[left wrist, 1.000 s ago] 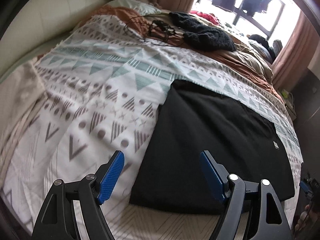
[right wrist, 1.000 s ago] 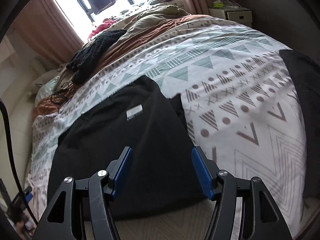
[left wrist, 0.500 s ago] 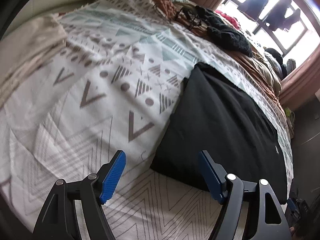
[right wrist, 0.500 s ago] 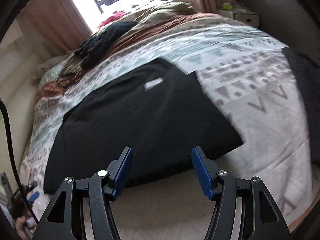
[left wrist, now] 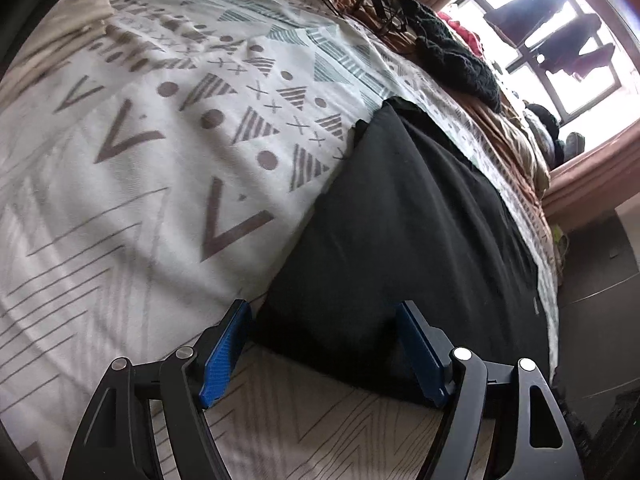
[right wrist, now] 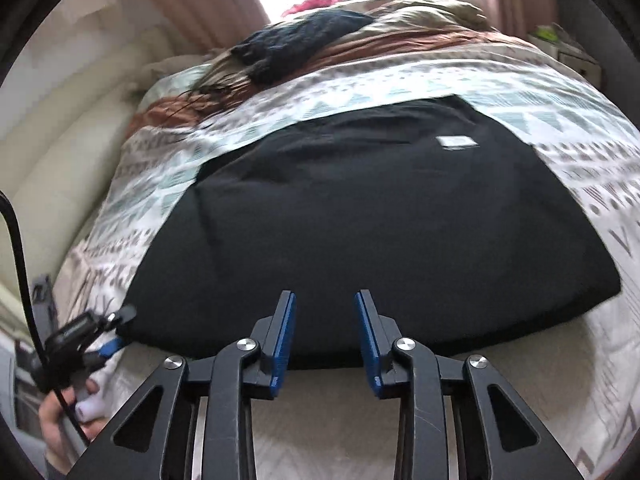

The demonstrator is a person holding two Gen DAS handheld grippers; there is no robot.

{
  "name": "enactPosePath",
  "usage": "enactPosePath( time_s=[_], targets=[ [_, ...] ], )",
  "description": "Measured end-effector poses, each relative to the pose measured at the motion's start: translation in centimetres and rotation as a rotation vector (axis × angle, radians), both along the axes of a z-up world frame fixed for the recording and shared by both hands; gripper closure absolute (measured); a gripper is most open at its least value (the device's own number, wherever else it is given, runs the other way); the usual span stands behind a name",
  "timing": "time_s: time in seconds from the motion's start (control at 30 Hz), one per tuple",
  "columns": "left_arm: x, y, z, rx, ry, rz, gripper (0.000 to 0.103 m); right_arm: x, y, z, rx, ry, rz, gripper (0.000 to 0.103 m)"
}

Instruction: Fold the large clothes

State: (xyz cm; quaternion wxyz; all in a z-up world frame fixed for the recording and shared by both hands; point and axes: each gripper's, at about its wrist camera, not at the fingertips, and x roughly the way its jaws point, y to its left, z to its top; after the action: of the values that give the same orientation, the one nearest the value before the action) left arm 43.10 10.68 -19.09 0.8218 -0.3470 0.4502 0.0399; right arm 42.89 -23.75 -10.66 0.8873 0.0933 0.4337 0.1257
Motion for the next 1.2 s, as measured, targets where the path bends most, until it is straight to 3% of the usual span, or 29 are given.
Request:
enactPosePath(
  time_s=[0.17, 0.37, 0.63, 0.97, 1.2],
  targets=[
    [0.1, -0.9, 0.2, 0.016, -0.027, 0.002, 0.029, 0.6, 1.9, -1.5, -0.025, 0.041, 0.057, 0.086],
    [-1.0, -1.4, -0.2, -0.024, -0.026, 0.023, 0.048, 2.0, 3.3, -4.2, -0.108, 0.127, 0.071, 0.089],
    [-0.5, -1.1, -0.2, 0.001, -0.03, 0.087, 0.062, 3.8, 3.9, -4.3, -0.13, 0.114, 0.037, 0.09],
    [-0.4, -1.4, -0.1, 0.057, -0.03, 0.102, 0.065, 9.4, 3.8, -5.0, -0.18, 0.121, 0.006, 0.093],
    [-0.5, -1.6, -0.1, 0.061, -0.03, 0.132, 0.065, 13.4, 3.5, -5.0, -0.145, 0.137, -0.009, 0.093]
  ],
)
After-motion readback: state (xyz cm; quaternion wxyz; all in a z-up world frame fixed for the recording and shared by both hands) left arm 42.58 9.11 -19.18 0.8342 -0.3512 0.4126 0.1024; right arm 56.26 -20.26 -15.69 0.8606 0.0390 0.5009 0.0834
